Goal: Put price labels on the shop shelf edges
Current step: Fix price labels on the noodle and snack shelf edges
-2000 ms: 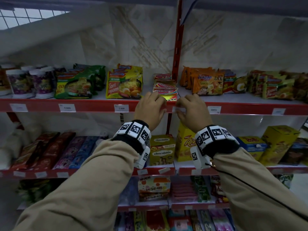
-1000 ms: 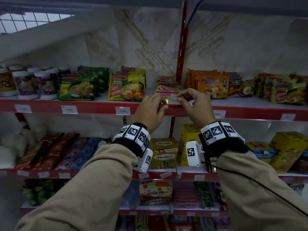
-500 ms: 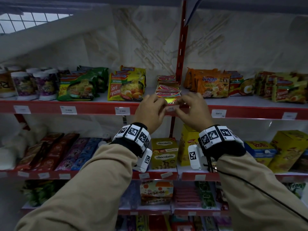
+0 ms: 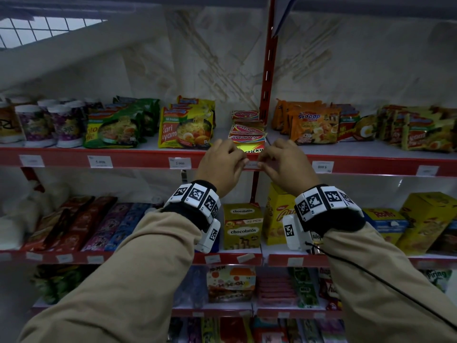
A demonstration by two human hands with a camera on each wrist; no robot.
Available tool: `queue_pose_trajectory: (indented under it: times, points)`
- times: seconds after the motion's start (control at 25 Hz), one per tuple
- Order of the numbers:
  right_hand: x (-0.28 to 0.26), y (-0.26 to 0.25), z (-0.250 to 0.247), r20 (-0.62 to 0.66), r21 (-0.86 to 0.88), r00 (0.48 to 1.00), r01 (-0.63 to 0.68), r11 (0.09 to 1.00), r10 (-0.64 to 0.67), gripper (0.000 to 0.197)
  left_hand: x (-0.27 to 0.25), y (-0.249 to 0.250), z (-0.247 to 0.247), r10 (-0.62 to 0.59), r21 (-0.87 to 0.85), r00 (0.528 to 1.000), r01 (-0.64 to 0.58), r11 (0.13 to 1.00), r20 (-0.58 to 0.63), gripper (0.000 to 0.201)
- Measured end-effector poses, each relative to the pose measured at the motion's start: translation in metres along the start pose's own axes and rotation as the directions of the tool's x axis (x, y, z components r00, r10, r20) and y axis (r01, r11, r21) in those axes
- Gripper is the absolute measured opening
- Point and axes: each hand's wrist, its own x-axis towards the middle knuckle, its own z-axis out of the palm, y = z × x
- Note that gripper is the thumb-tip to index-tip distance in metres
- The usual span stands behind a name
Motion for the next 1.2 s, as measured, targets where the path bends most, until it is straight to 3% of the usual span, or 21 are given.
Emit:
queue_pose_trajectory:
  times: [0.48,0.88,1.04,1.2]
  points:
    - [0.0,0.002,0.0,0.004,-0.014,1.0,0.014,1.0,-0.014,0.014,0.001,0.007,-0.004,-0.058,-0.005,0.997,0.058,0.998,0.053,0.02]
    - [-0.009,0.003,0.01,-0.192,0.003,0.98,-0.055,0.998,0.055,0.022,0.003,0.009,-0.006,-0.086,0.065,0.996,0.084,0.994,0.024,0.015]
    - [-0.009,0.004,0.011,-0.212,-0.021,0.975,-0.069,0.997,0.063,0.027,0.005,0.007,-0.007,-0.001,0.184,1.0,0.007,0.983,-0.03,0.012]
    - [-0.011,0.007,0.009,-0.24,-0.014,0.966,-0.103,0.995,0.097,0.025,0.006,0.004,-0.006,0.029,0.15,0.999,-0.024,0.988,-0.028,0.015]
